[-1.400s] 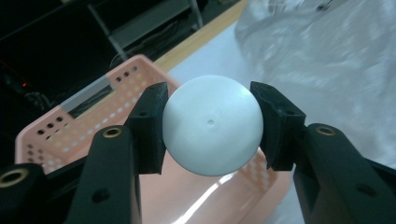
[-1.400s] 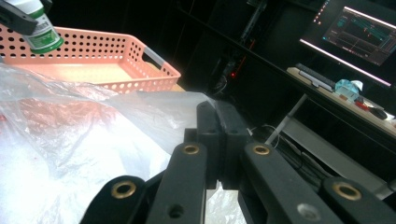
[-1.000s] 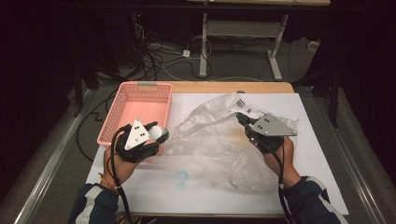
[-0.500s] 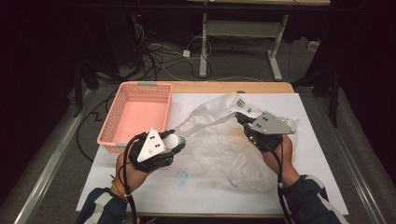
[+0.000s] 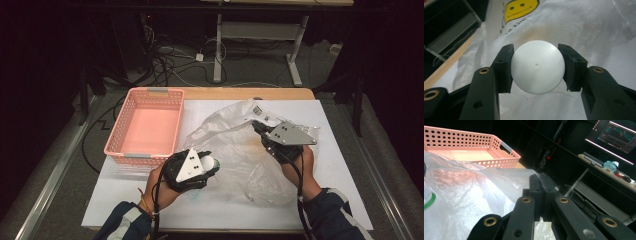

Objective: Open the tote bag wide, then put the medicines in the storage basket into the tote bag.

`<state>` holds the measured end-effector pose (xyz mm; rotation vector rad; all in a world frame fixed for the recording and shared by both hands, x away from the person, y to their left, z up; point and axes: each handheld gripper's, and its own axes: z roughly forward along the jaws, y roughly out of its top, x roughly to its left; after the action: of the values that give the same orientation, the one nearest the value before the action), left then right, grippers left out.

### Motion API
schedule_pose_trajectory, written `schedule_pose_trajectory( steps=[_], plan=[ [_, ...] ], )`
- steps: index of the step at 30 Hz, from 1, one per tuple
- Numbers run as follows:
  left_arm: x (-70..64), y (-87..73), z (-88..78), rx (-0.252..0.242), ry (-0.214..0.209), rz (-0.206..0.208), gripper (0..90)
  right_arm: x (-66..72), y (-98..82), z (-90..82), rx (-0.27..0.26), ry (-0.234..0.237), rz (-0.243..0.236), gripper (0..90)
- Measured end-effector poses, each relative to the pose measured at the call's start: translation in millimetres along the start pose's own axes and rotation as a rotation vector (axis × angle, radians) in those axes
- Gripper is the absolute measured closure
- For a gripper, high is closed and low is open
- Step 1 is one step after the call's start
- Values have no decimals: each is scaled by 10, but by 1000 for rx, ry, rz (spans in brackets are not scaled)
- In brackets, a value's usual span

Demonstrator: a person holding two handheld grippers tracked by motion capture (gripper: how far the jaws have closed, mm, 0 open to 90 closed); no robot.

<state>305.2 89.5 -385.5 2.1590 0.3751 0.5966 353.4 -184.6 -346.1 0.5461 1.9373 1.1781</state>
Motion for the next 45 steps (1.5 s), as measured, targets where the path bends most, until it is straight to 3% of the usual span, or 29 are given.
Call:
schedule_pose_trajectory(
  steps=[13,19,21,25,29,33,38,40,42,45],
  plan=[
    [-82,74,445,35,-49,25,483,-11,1,-36,-6,11,11,900],
    [-112,108,813,59,-63,28,482,31,-26,-37,10,22,-4,900],
    [-123,111,963,77,-53,37,482,21,-29,-53,7,53,26,900],
    [-90,80,1240,83,-57,-12,482,16,-31,-63,8,56,25,900],
    [-87,44,1400,119,-43,-31,479,4,-48,-58,12,64,28,900],
    [-78,50,1361,99,-57,-56,418,-11,-56,-61,17,63,25,900],
    [-147,151,1146,52,-19,-6,336,-16,-57,-64,21,65,25,900],
    [-196,191,1042,35,27,17,215,-18,-58,-67,21,65,24,900],
    [-218,228,908,8,22,33,220,-19,-59,-69,22,67,25,900],
    [-236,265,651,-30,52,76,212,-23,-66,-73,25,69,23,900]
  ],
)
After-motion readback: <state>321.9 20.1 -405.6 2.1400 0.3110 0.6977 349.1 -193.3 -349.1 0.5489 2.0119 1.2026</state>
